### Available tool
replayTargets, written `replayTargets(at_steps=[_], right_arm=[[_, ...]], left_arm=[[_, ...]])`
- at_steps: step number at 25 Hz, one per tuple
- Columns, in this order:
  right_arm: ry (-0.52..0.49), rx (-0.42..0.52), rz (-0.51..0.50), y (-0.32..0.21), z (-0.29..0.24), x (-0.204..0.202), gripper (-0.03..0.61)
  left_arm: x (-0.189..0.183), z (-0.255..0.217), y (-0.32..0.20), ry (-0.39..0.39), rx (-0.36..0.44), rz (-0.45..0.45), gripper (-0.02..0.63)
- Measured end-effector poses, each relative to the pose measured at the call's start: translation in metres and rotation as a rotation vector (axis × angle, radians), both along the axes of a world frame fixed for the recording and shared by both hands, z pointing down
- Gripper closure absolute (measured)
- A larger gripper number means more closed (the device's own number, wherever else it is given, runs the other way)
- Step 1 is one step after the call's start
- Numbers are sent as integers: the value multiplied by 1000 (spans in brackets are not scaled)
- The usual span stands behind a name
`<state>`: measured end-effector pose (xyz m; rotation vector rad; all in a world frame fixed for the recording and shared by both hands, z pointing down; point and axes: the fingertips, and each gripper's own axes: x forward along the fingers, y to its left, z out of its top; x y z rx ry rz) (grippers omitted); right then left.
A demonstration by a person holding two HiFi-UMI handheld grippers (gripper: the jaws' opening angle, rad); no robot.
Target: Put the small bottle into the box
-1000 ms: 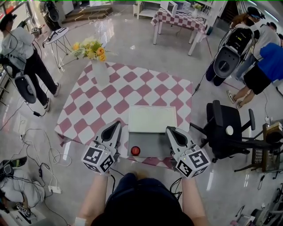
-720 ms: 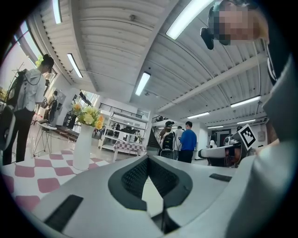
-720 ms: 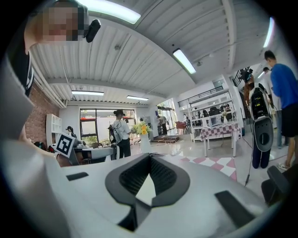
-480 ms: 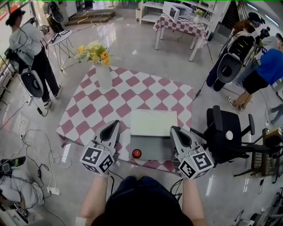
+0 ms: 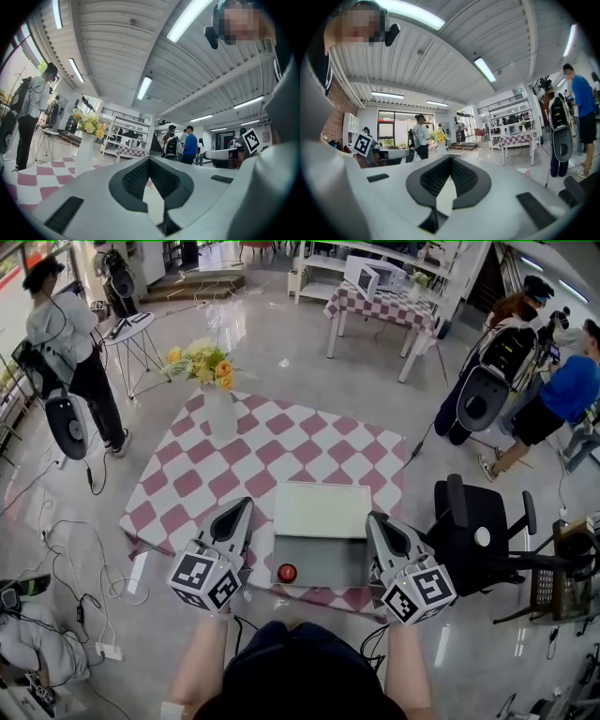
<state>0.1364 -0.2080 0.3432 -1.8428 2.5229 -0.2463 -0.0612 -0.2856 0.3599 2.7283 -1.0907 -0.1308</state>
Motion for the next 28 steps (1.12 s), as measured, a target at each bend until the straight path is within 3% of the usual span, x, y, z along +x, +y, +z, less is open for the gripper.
replayTargets(at_steps=[28], right_arm=[[0, 14, 11, -5, -4, 2, 575]], left_arm=[[-7, 3, -7, -19, -13, -15, 604]])
